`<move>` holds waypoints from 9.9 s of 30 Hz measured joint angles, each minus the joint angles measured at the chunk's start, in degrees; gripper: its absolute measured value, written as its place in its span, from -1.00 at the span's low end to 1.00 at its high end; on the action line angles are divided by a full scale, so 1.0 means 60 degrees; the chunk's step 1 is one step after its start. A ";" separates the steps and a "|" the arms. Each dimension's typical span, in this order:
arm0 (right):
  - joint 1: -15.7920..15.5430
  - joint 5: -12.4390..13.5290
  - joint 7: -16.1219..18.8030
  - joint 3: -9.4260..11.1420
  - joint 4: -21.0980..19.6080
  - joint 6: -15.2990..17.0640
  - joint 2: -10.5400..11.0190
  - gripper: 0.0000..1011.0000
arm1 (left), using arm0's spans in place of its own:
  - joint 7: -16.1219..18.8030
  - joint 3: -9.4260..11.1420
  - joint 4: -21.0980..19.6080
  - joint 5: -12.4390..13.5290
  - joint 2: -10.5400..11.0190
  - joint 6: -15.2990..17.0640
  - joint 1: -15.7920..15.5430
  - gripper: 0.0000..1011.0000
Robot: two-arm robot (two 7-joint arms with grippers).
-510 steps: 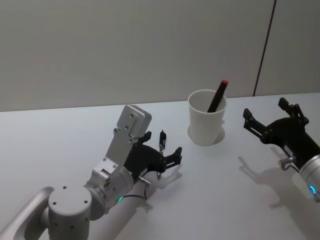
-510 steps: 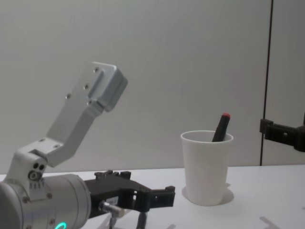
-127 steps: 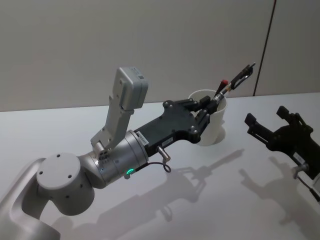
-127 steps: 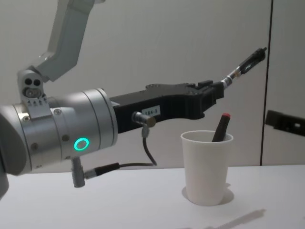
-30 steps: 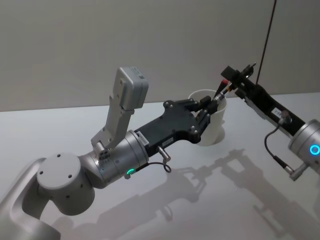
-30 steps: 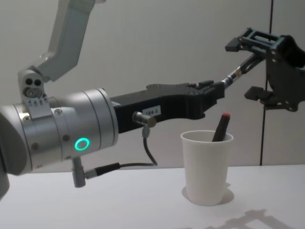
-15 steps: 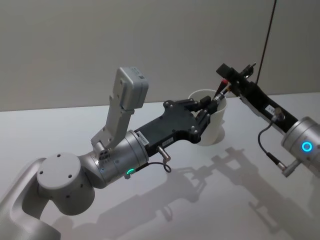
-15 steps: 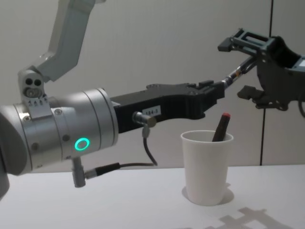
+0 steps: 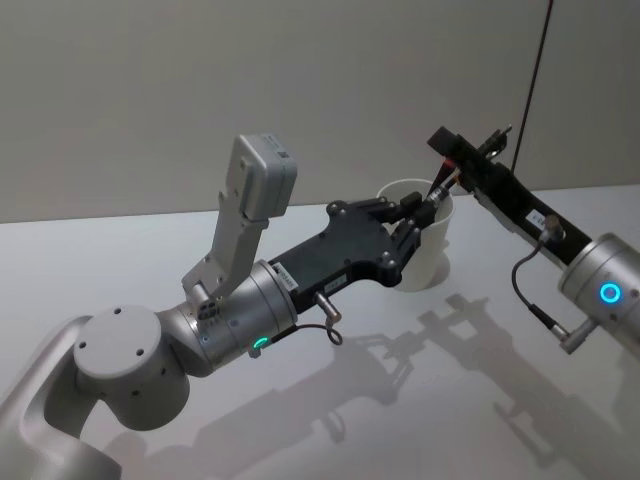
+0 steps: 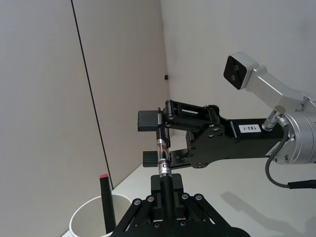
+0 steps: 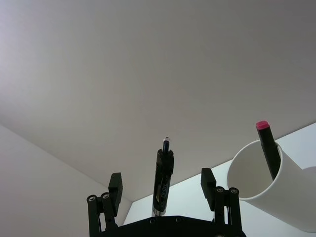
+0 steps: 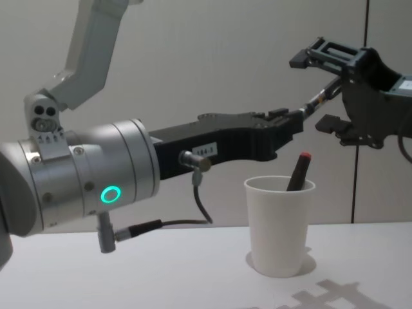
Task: Place the pen into the pen holder.
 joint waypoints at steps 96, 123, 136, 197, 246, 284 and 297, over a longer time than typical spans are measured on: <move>-0.0212 0.0740 0.0235 -0.0206 -0.0509 -0.0978 0.0793 -0.73 | -0.0004 -0.0001 -0.0002 -0.0010 0.0000 -0.0005 0.0000 -0.74; -0.0211 0.0741 0.0250 -0.0209 -0.0525 -0.0979 0.0797 -0.73 | 0.0003 0.0000 0.0004 0.0014 0.0000 0.0014 0.0001 0.00; -0.0211 0.0740 0.0245 -0.0207 -0.0519 -0.0979 0.0798 -0.73 | 0.0003 0.0000 0.0000 0.0007 0.0000 0.0007 0.0001 0.79; 0.2004 -0.6420 0.2450 -0.0417 0.2341 -0.3123 0.0495 -0.73 | -0.0001 0.0000 -0.0001 0.0001 0.0000 0.0001 0.0000 0.98; 0.2672 -0.8502 0.3626 -0.1130 0.4463 -0.3005 -0.0332 0.05 | 0.0000 -0.0001 0.0000 0.0000 0.0000 0.0001 0.0001 0.98; 0.1696 -0.7655 0.2655 -0.0608 0.2869 -0.2694 0.0619 0.98 | 0.0001 0.0000 0.0000 0.0001 0.0000 0.0000 0.0001 0.98; 0.1257 -0.7946 0.2391 -0.0454 0.2559 -0.2667 0.0575 0.98 | 0.0819 0.0103 0.0021 0.0234 0.0140 -0.0062 0.0028 0.98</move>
